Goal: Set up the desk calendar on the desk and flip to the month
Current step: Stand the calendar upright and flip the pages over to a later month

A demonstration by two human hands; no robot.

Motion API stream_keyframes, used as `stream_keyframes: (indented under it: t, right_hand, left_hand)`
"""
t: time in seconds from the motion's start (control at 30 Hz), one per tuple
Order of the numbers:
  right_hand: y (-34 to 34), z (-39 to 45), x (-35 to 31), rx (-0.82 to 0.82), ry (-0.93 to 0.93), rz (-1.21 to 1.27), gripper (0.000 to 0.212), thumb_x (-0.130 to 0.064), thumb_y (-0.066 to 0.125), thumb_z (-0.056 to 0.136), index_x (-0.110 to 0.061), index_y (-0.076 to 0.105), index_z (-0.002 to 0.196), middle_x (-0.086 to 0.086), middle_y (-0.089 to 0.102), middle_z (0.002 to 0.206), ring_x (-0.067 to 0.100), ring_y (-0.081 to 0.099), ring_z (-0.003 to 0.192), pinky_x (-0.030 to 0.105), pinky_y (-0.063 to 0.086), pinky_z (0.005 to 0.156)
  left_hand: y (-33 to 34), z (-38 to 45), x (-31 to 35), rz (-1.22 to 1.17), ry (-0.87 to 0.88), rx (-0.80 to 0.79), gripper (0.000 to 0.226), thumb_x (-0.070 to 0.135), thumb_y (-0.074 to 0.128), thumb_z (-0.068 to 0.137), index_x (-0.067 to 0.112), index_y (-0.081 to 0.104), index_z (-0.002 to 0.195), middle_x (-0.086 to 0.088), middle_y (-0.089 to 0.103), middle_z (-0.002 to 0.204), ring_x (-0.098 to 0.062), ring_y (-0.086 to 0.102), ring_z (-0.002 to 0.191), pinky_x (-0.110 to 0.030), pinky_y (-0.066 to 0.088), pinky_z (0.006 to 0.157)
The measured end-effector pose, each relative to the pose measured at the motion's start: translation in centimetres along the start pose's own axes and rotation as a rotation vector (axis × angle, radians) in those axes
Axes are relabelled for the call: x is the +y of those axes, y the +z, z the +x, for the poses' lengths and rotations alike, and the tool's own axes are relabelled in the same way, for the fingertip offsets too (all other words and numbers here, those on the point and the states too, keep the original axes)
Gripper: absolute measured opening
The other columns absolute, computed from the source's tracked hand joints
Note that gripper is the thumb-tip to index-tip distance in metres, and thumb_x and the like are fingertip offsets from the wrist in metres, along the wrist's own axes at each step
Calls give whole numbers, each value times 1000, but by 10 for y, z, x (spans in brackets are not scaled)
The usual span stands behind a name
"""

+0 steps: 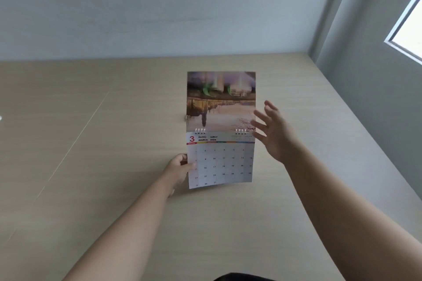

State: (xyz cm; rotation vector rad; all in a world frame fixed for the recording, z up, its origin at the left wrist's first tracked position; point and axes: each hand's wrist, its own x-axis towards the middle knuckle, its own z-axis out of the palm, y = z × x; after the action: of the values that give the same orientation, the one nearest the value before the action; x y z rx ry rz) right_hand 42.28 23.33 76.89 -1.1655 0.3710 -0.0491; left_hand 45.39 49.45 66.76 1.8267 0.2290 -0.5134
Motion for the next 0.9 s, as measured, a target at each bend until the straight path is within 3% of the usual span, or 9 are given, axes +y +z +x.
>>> stream_keyframes:
  t: [0.1,0.2,0.3,0.37,0.5,0.57,0.63,0.77,0.9]
  right_hand:
    - [-7,2,26,124,68,-347,58,-26,47,96,-22,28,150,9,47,144,27,43,130,42,34,105]
    - [-19,-5,58,88,240,-503,64,-28,48,96,-21,21,153,9,34,156,29,33,141,45,28,112]
    - [-22,-21,77,12,278,-483,47,-20,45,98,-22,36,144,2,47,145,22,54,117,30,46,88]
    - [-20,-28,84,-40,240,-490,41,-15,46,96,-25,44,136,4,57,138,16,60,103,25,46,76]
    - [-12,-37,87,-11,233,-558,74,-18,55,91,-24,16,153,-5,53,132,20,56,112,32,48,85]
    - [-9,-39,91,29,215,-650,86,-33,63,75,-31,21,150,-4,52,138,23,54,120,44,49,98]
    - [-12,-36,99,69,141,-775,71,-39,63,62,-34,45,130,1,56,127,24,57,113,48,51,95]
    - [-5,-46,78,214,71,-782,24,-15,65,75,-21,61,98,4,64,106,25,65,95,43,56,83]
    - [-3,-48,64,191,40,-780,17,-14,66,79,-16,67,96,-3,66,99,16,64,83,27,49,65]
  left_hand:
    - [1,2,-4,54,30,-27,14,5,59,90,18,56,96,-5,66,102,-19,63,84,-28,47,65]
    - [-2,1,-10,90,53,-51,16,2,59,90,15,59,99,-6,68,91,-24,67,83,-39,54,78]
    - [-9,-1,-13,92,95,-72,20,1,65,86,17,63,98,-10,73,87,-28,69,84,-46,55,86]
    - [-13,-3,-13,95,119,-76,23,1,70,83,22,65,93,-11,75,86,-27,70,83,-47,54,89]
    - [-13,-9,-11,46,144,-47,24,-1,74,78,20,68,87,-11,74,82,-27,69,80,-46,56,86]
    - [-11,-10,-10,32,151,-36,25,-2,75,77,20,68,86,-9,73,80,-26,69,78,-44,56,85]
    - [-9,-11,-10,20,150,-32,25,-2,76,77,21,67,85,-8,72,79,-26,68,76,-42,56,84]
    - [-11,-12,-11,-79,125,-4,9,13,73,83,20,68,89,-8,72,84,-26,68,81,-40,55,82]
    - [-12,-16,-12,-242,39,36,26,37,51,97,20,69,102,-2,74,97,-20,69,88,-36,54,80]
